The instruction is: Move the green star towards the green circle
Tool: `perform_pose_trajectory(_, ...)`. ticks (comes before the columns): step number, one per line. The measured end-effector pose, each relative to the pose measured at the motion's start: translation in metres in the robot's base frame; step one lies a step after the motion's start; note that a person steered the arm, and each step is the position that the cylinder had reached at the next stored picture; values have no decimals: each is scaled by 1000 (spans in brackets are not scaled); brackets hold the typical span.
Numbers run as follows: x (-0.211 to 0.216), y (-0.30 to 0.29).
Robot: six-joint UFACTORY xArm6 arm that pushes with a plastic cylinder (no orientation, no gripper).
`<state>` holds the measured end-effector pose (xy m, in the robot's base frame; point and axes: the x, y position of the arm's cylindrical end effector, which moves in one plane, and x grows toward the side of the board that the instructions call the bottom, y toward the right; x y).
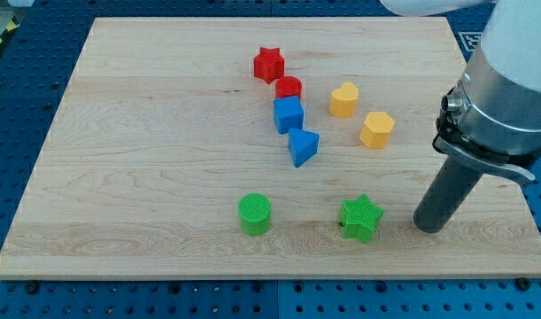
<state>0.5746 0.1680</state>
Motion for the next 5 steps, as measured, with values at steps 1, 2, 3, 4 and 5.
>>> perform_pose_trajectory(1,0,-20)
perform_pose_trajectory(2,0,-47)
perform_pose_trajectory(3,0,-66)
perform_pose_trajectory(4,0,-74)
perform_pose_trajectory(5,0,-81)
